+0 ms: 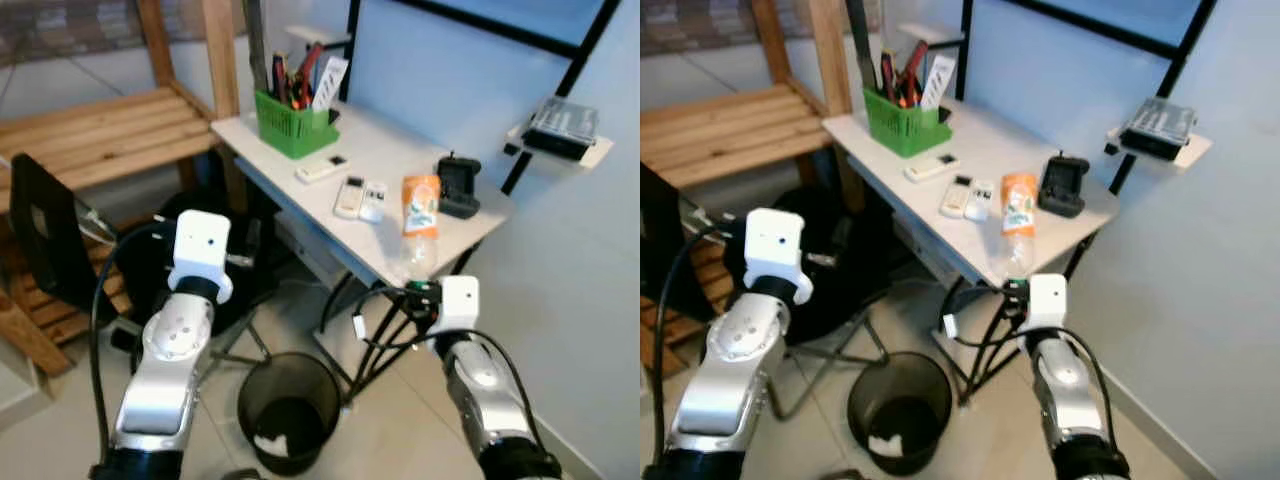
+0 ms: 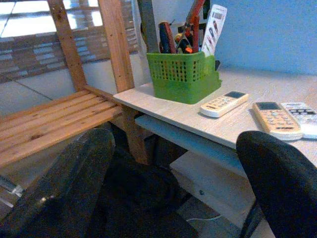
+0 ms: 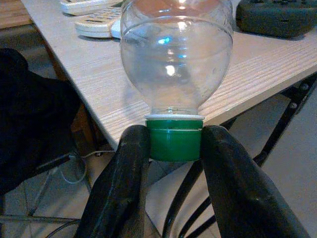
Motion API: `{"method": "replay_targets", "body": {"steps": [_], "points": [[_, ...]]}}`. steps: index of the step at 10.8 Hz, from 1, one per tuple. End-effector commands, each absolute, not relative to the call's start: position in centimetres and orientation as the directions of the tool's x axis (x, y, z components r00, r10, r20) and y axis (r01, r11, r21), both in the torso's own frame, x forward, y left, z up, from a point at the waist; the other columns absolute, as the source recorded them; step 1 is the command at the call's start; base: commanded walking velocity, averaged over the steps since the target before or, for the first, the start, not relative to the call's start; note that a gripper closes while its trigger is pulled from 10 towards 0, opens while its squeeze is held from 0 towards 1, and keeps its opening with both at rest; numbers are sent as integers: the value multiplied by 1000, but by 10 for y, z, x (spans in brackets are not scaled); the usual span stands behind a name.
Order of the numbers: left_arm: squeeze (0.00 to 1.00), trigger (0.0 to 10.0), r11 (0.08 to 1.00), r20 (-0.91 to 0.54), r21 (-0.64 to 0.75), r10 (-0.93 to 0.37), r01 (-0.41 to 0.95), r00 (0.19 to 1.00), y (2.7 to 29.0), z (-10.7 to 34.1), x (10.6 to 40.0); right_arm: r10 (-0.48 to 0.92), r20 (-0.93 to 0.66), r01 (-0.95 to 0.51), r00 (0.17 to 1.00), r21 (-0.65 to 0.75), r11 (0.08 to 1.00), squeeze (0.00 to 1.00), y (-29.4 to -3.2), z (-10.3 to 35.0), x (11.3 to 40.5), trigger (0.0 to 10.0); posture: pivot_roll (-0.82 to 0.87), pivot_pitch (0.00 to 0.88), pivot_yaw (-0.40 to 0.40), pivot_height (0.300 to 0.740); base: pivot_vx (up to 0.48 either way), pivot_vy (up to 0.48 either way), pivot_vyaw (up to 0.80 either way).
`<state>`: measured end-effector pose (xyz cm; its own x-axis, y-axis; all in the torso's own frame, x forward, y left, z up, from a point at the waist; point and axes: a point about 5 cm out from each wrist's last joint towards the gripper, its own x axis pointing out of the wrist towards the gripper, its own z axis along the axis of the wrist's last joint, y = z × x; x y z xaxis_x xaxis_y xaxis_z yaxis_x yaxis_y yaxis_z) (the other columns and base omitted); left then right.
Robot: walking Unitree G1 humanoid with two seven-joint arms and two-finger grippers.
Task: Clean up the room
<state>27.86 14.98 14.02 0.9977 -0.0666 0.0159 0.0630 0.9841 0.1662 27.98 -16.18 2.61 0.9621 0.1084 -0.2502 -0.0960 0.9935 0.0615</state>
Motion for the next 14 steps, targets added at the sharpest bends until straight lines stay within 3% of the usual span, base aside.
{"method": "replay_targets", "body": {"steps": [1,7,9,10,14], "points": [[0,10000,983,14,169,-70,66,997,148,141,280,98,-249,-82,964,70,994,0,-164,27,280,10000,99,0,-45,740,-341,0,0],[0,10000,983,14,177,-60,57,998,147,141,281,100,-251,-85,963,69,994,0,-165,27,280,10000,99,0,-50,740,-353,0,0],[0,10000,985,12,161,-62,59,998,148,141,281,158,-247,-147,956,62,987,0,-158,28,280,10000,96,0,-45,740,0,0,0],[0,10000,985,6,159,-65,64,998,147,140,280,274,-254,-269,927,54,962,0,-144,29,279,10000,96,0,-47,740,0,0,0],[0,10000,983,7,171,-71,68,997,148,138,278,308,-264,-298,914,78,951,0,-142,27,280,10000,112,0,-59,740,0,0,0]]}}
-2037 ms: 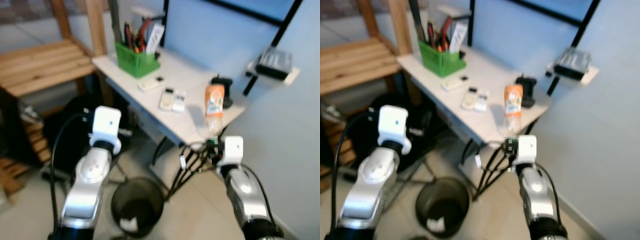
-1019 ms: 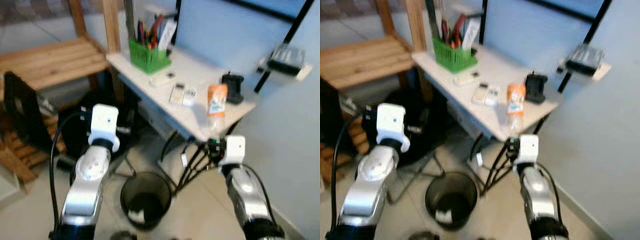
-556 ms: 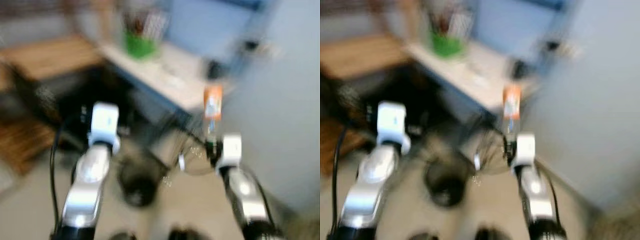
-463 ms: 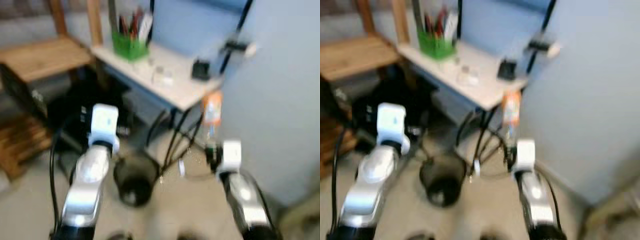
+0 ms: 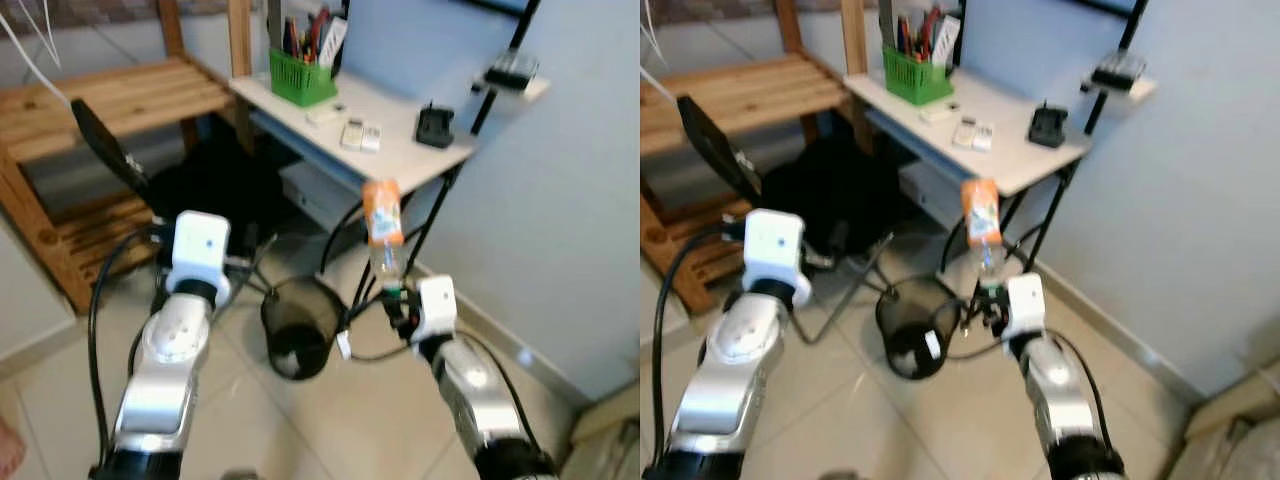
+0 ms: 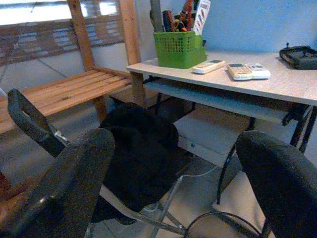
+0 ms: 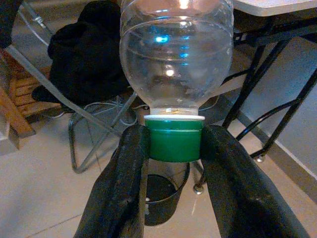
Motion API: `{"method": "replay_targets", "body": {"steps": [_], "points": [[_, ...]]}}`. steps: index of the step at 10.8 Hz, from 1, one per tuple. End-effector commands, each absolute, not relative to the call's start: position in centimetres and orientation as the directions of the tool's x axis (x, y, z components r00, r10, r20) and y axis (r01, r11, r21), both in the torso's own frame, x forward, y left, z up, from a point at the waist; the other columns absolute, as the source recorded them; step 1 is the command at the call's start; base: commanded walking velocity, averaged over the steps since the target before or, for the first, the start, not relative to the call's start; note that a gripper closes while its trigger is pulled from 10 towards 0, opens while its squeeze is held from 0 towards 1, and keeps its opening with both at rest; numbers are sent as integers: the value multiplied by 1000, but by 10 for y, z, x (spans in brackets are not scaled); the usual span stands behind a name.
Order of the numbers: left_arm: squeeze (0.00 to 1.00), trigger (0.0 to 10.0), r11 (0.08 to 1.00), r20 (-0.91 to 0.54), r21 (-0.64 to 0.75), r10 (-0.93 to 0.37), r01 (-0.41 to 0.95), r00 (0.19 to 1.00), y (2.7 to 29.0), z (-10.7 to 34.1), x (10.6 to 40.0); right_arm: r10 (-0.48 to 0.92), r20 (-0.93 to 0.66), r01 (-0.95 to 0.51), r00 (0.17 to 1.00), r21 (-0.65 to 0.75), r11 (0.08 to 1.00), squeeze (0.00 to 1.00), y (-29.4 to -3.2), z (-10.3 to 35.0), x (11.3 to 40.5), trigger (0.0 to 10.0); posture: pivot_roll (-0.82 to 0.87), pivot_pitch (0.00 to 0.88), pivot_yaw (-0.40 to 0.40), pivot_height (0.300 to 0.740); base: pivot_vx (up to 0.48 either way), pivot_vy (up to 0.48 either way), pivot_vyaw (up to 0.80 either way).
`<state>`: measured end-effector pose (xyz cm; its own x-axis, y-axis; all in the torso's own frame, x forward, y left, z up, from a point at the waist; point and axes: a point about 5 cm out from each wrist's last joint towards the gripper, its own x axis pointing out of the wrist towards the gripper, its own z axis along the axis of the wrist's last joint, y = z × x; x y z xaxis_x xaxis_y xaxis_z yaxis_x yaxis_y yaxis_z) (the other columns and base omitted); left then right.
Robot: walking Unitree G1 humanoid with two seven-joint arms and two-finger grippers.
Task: Clean up the room
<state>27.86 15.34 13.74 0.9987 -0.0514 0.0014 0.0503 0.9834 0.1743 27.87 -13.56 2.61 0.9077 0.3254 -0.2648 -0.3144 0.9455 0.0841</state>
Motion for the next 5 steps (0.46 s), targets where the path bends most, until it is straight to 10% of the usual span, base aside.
{"method": "replay_targets", "body": {"steps": [1,5], "points": [[0,10000,986,3,153,-63,62,998,150,138,278,339,-262,-330,904,80,941,0,-140,28,280,10000,116,0,-59,740,0,0,0],[0,10000,984,28,155,-91,86,995,151,139,275,328,-278,-323,903,68,944,0,-141,27,283,10000,116,0,-61,740,183,0,0]]}}
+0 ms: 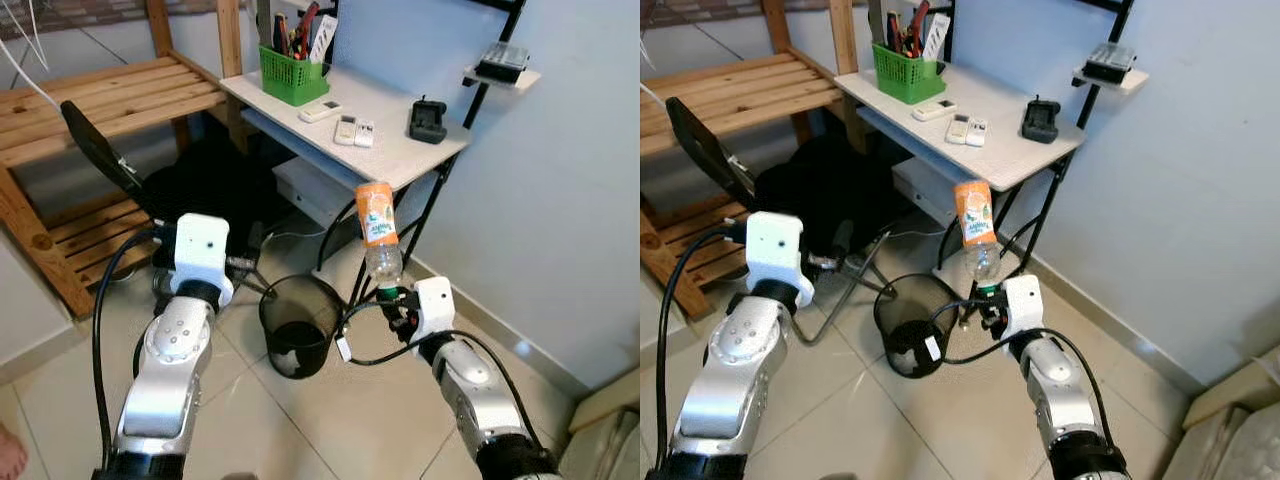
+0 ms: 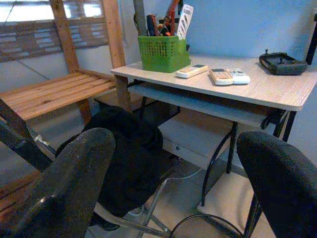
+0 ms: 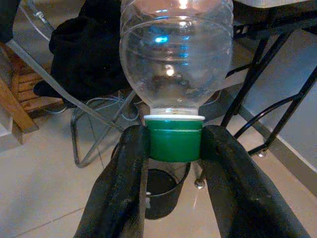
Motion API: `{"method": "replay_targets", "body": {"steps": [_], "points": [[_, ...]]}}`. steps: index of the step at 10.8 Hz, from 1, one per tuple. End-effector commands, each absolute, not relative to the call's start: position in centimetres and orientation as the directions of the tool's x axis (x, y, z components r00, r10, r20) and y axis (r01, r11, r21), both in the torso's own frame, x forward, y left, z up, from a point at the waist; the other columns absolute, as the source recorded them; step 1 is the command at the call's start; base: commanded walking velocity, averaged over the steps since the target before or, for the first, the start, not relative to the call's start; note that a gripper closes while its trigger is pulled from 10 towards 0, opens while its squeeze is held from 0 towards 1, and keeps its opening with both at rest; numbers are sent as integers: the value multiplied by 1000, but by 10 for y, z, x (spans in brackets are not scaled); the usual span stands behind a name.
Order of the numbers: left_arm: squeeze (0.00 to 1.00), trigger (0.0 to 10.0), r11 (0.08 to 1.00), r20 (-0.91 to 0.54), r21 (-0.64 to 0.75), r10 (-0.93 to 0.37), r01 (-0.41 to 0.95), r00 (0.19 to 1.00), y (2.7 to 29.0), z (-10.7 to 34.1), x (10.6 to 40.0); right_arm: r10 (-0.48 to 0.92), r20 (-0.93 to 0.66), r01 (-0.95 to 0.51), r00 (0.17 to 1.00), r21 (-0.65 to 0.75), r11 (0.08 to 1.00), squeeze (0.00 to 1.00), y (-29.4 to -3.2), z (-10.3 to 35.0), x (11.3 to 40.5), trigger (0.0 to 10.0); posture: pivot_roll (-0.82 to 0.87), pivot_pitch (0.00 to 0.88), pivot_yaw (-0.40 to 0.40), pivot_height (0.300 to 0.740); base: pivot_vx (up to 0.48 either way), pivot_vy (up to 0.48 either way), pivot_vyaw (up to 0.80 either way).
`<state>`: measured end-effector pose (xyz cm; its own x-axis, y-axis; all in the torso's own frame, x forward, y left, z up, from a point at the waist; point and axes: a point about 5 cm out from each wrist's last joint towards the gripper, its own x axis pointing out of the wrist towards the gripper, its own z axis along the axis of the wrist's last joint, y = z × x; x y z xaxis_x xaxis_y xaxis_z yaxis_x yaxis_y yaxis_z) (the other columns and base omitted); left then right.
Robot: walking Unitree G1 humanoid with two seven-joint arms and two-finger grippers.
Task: Clean up the room
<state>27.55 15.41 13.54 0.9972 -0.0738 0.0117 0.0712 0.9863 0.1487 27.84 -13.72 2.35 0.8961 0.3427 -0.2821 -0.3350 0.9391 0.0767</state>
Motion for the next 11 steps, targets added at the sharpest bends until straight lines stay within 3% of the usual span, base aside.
{"method": "replay_targets", "body": {"steps": [1,6,8,11], "points": [[0,10000,985,30,152,-92,87,995,150,139,275,331,-281,-325,901,70,943,0,-140,25,282,10000,113,0,-59,740,461,0,0],[0,10000,980,52,166,-120,110,991,146,141,272,333,-291,-326,897,73,943,0,-140,23,278,10000,110,0,-55,740,455,0,0],[0,10000,980,38,166,-115,108,993,145,140,272,350,-297,-343,888,79,936,0,-138,21,277,10000,114,0,-56,740,0,0,0],[0,10000,969,28,184,-175,167,984,140,141,270,510,-383,-513,770,104,852,0,-131,6,261,10000,116,0,-57,740,0,0,0]]}}
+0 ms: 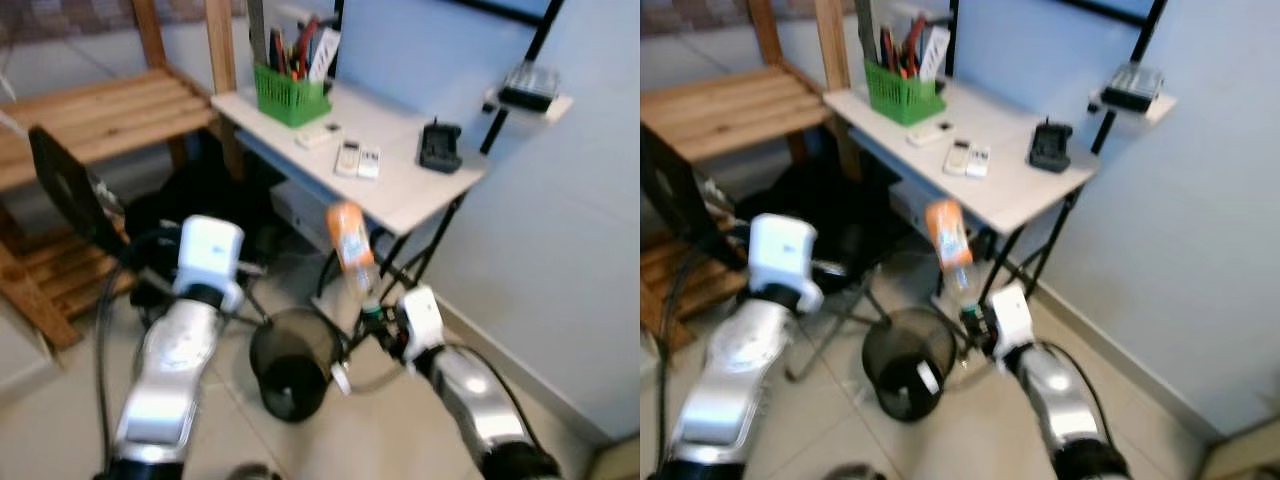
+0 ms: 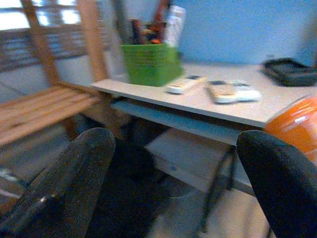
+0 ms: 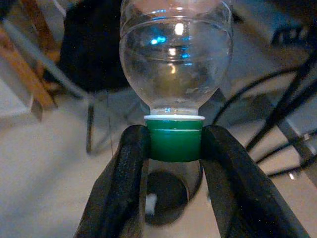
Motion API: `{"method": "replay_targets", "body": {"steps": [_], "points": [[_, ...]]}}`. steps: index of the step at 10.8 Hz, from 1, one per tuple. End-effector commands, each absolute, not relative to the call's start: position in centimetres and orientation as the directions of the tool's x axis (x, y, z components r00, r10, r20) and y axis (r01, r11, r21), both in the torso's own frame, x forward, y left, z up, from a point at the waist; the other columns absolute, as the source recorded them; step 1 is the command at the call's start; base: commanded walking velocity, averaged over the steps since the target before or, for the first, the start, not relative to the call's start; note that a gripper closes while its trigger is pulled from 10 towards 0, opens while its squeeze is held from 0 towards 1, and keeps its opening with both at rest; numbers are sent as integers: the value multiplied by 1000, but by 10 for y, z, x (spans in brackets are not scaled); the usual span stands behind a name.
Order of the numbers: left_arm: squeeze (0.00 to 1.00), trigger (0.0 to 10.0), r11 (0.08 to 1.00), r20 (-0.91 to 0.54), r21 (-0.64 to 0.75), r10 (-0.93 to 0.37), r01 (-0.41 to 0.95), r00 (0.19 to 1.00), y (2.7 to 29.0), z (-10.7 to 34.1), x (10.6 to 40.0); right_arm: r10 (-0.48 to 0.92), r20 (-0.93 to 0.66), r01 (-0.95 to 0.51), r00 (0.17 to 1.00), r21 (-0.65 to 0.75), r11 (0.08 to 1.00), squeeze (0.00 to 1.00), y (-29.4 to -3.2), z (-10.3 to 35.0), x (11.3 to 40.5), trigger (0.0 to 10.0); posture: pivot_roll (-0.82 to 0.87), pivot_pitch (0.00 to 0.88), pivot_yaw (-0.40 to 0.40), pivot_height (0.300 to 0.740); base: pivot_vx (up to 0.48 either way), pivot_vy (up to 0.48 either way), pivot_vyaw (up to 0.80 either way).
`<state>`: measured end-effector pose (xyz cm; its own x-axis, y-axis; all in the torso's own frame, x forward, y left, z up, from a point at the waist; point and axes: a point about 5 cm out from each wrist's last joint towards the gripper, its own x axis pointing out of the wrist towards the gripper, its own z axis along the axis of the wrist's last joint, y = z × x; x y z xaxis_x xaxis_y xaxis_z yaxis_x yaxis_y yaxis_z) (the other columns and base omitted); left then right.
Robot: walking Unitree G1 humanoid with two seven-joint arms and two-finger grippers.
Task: Clean up the room
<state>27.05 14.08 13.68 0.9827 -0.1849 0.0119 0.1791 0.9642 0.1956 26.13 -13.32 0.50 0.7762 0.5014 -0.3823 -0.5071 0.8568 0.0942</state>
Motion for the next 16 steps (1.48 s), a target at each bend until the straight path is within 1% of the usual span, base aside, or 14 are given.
{"method": "replay_targets", "body": {"steps": [1,2,3,4,5,6,8,10,11,12,13,14,15,16], "points": [[0,10000,946,-42,242,-212,215,976,146,128,270,513,-426,-535,746,76,841,0,-136,-2,259,10000,127,0,-65,740,0,0,0],[0,10000,939,-72,252,-225,236,972,150,120,269,506,-437,-536,744,61,842,0,-135,-4,259,10000,134,0,-69,740,0,0,0],[0,10000,910,-212,272,-259,311,942,163,88,265,477,-471,-532,742,19,846,0,-131,-10,263,10000,154,0,-80,740,0,0,0],[0,10000,885,-298,289,-280,366,913,169,69,259,467,-485,-535,740,-2,845,0,-127,-12,264,10000,169,9,-82,740,0,0,0],[0,10000,831,-458,298,-307,469,835,182,32,238,455,-508,-552,731,-49,832,0,-115,-15,266,10000,185,33,-87,740,0,0,0],[0,10000,818,-480,276,-338,505,810,182,25,219,478,-485,-560,732,-30,828,0,-93,-9,274,10000,209,43,-93,740,0,0,0],[0,10000,900,-341,212,-297,381,892,172,51,226,484,-462,-550,743,-9,835,0,-85,-5,279,10000,223,41,-101,740,0,0,0],[0,10000,903,-318,178,-322,390,891,162,51,211,471,-475,-543,743,-17,839,0,-83,-10,276,10000,232,49,-107,740,0,0,0],[0,10000,903,-336,192,-308,385,890,167,49,204,471,-476,-544,743,-19,839,0,-82,-9,277,10000,234,51,-109,740,0,0,0],[0,10000,919,-288,207,-272,337,918,172,59,208,459,-460,-526,760,-22,850,0,-83,-5,282,10000,237,43,-111,740,0,0,0],[0,10000,950,-133,218,-197,223,971,176,89,218,427,-380,-455,820,19,890,0,-89,8,294,10000,236,31,-112,740,0,0,0],[0,10000,963,-25,217,-158,160,987,177,112,217,414,-271,-413,869,63,909,0,-91,25,304,10000,228,22,-110,740,0,0,0],[0,10000,965,25,225,-143,133,989,177,122,218,403,-225,-397,887,74,915,0,-92,32,307,10000,222,13,-109,740,0,0,0],[0,10000,957,123,259,-164,127,979,167,140,222,333,-135,-319,933,114,941,0,-100,44,311,10000,210,2,-108,740,0,0,0]]}}
